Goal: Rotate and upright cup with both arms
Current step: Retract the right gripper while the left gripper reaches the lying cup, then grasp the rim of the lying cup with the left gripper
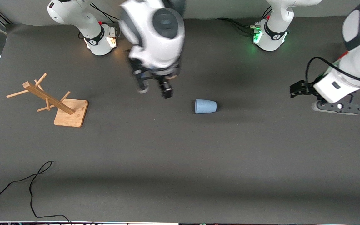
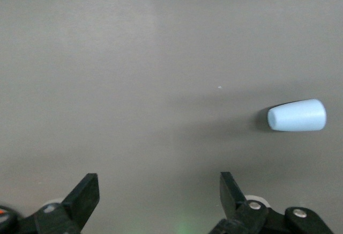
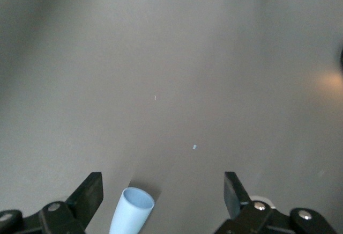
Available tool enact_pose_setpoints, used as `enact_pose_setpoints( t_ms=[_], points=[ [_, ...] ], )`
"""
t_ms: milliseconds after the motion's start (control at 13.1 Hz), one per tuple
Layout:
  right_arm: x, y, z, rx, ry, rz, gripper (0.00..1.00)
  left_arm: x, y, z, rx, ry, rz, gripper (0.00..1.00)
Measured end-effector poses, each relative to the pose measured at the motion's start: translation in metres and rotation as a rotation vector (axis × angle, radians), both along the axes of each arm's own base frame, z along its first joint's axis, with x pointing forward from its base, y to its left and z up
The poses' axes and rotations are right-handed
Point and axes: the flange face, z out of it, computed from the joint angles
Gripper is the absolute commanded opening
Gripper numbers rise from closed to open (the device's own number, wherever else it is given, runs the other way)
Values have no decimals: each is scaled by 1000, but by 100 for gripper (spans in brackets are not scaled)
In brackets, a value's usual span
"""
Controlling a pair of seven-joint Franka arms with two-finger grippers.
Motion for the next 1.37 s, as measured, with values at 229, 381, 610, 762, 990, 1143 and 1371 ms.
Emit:
enact_pose_setpoints(
  t_ms=[229, 381, 610, 762, 990, 1143, 1371],
  points=[
    [27, -115, 47, 85, 41, 156, 100, -5, -86, -12, 16, -4, 80, 100],
    [33, -189, 66, 138, 59, 254, 100, -4, -163, -29, 37, 2, 151, 100],
    [42, -299, 77, 210, 56, 405, 100, -6, -288, -82, 102, -25, 265, 100],
    [43, -362, 75, 243, 26, 514, 100, -3, -350, -120, 116, -48, 294, 100],
    [40, -415, 69, 269, 3, 655, 100, -9, -387, -172, 211, -96, 239, 100],
    [41, -436, 67, 270, -16, 758, 100, -28, -404, -195, 308, -135, 166, 100],
    [41, -456, 65, 267, -42, 888, 100, -78, -440, -240, 469, -212, -46, 100]
  ],
)
